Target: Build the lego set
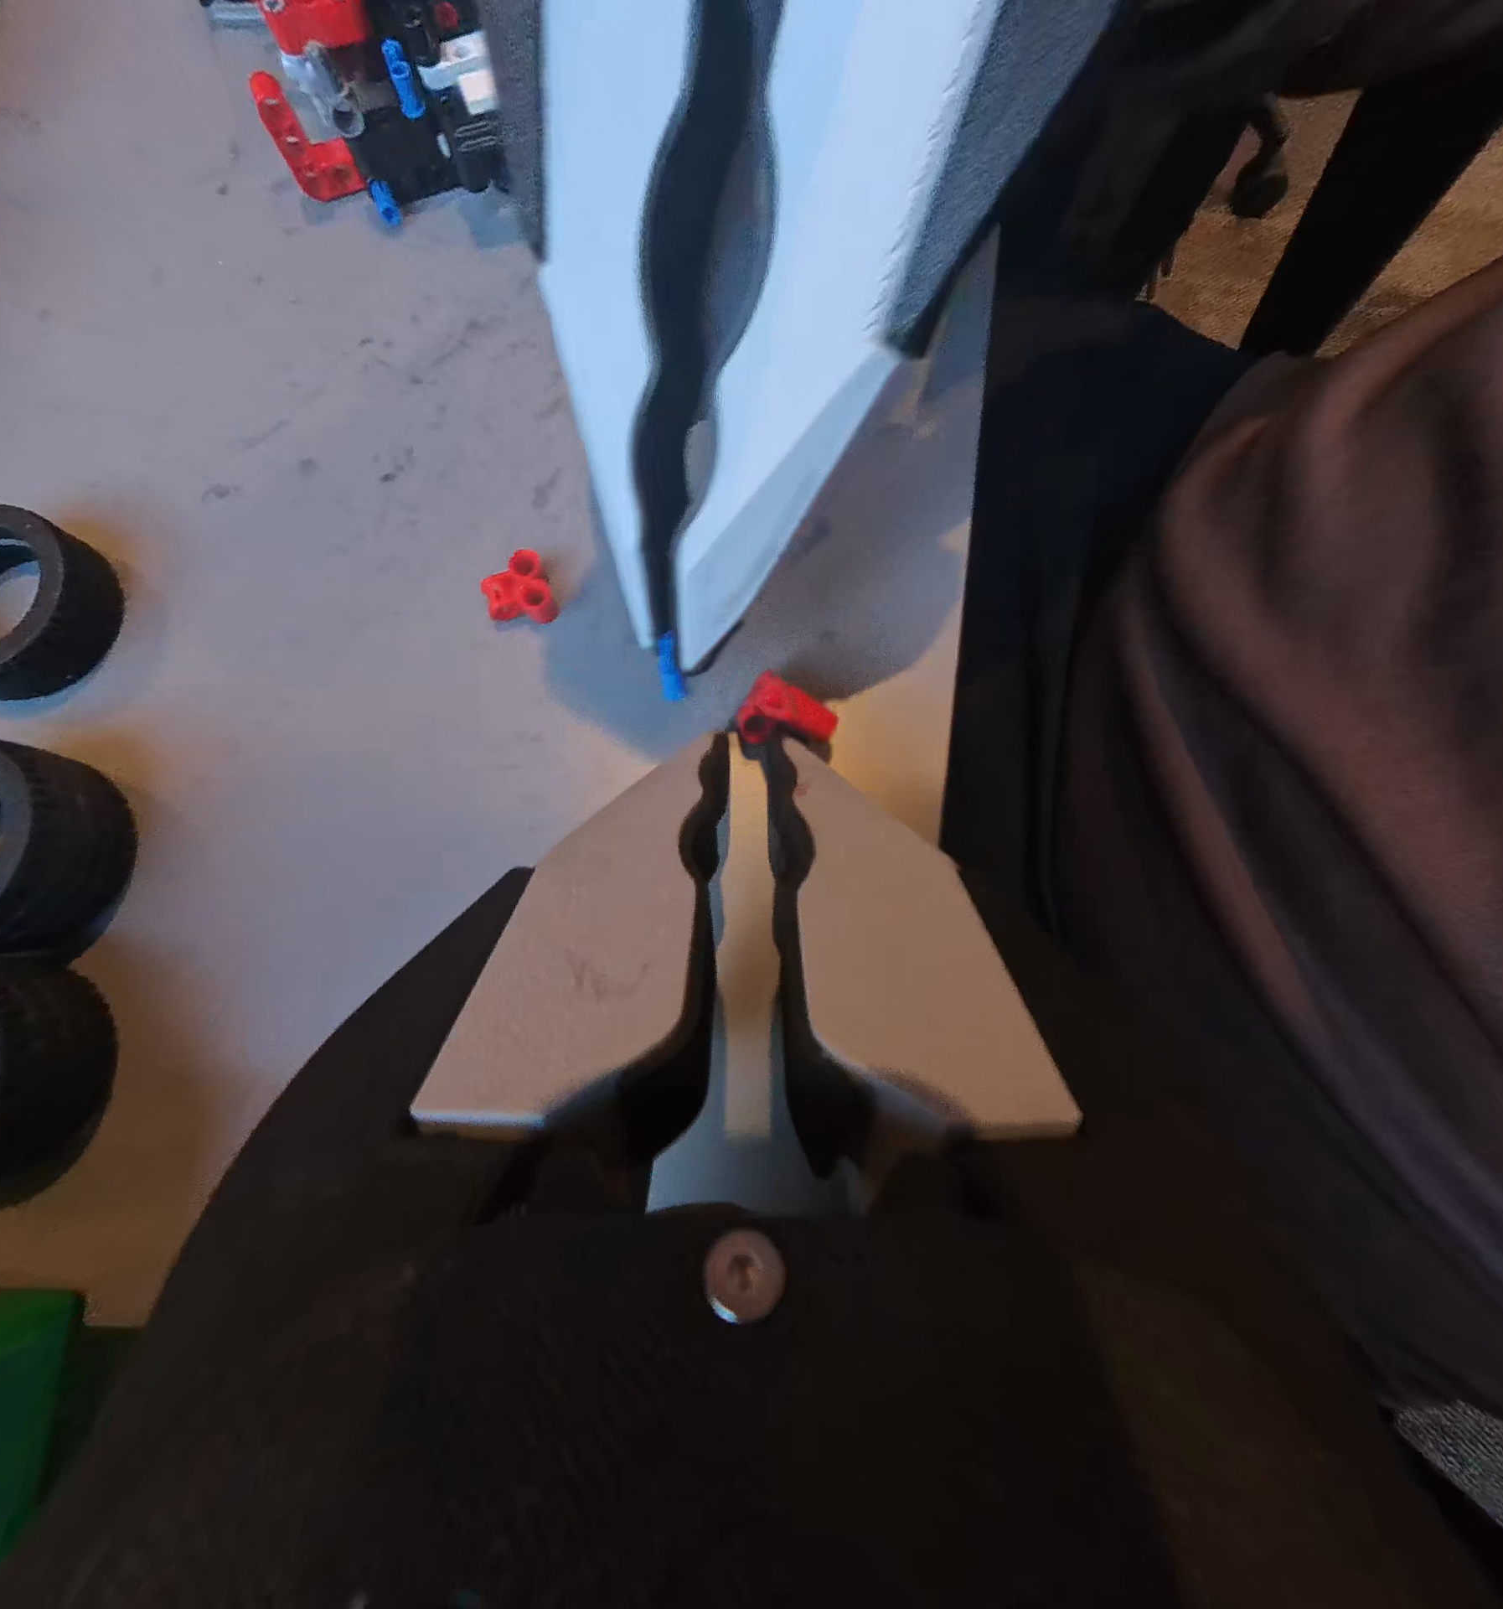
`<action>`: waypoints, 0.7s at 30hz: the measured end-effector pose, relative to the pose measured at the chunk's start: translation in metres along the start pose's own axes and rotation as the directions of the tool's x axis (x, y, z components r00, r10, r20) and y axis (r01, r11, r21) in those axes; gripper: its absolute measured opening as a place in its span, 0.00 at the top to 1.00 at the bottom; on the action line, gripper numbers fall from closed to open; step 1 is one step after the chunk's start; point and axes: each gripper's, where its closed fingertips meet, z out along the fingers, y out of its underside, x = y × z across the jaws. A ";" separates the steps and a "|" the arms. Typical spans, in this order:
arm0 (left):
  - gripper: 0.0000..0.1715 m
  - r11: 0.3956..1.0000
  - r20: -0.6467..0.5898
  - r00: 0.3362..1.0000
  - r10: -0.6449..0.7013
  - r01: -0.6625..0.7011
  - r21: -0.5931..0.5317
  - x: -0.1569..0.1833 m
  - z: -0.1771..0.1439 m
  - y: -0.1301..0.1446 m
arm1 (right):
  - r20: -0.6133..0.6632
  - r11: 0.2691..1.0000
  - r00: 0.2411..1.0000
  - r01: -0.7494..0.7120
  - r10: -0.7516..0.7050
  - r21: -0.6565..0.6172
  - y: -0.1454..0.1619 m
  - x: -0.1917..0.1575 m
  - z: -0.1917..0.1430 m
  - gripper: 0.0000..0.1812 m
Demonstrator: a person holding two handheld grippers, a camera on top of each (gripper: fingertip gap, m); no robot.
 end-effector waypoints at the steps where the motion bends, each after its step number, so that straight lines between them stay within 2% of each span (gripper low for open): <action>1: 0.97 1.000 0.000 1.000 0.003 -0.003 -0.003 0.002 0.001 -0.001 | -0.010 1.000 1.000 0.018 -0.018 -0.014 0.000 0.003 0.002 0.98; 5: 0.97 1.000 0.011 1.000 -0.025 0.026 -0.002 0.006 0.005 -0.005 | -0.049 0.997 0.997 0.061 -0.063 -0.052 -0.003 0.017 0.006 0.98; 8: 0.95 0.999 0.033 0.998 -0.047 0.047 -0.001 0.004 0.000 0.000 | -0.092 0.997 0.993 0.065 -0.068 -0.032 -0.003 0.023 -0.007 0.98; 11: 0.95 0.997 0.044 0.996 -0.083 0.083 0.009 0.000 -0.007 0.006 | -0.117 0.999 0.993 0.026 -0.029 -0.020 0.013 0.022 -0.023 0.98; 14: 0.85 0.996 0.018 0.996 -0.087 0.087 0.019 0.008 -0.010 0.005 | -0.151 0.999 0.988 0.003 -0.009 -0.040 0.036 0.022 -0.033 0.98; 16: 0.85 0.997 0.003 0.998 -0.066 0.066 0.040 0.017 -0.008 -0.005 | -0.141 1.000 0.990 0.004 -0.008 -0.027 0.041 0.021 -0.035 0.98; 18: 0.83 0.999 0.037 0.998 -0.047 0.047 0.020 0.017 -0.001 -0.010 | -0.110 1.000 0.994 0.007 -0.008 -0.010 0.039 0.017 -0.032 0.98; 21: 0.81 1.000 0.012 0.999 -0.031 0.031 -0.005 0.024 0.013 -0.014 | -0.091 0.998 0.994 0.053 -0.055 -0.020 0.038 0.015 -0.026 0.98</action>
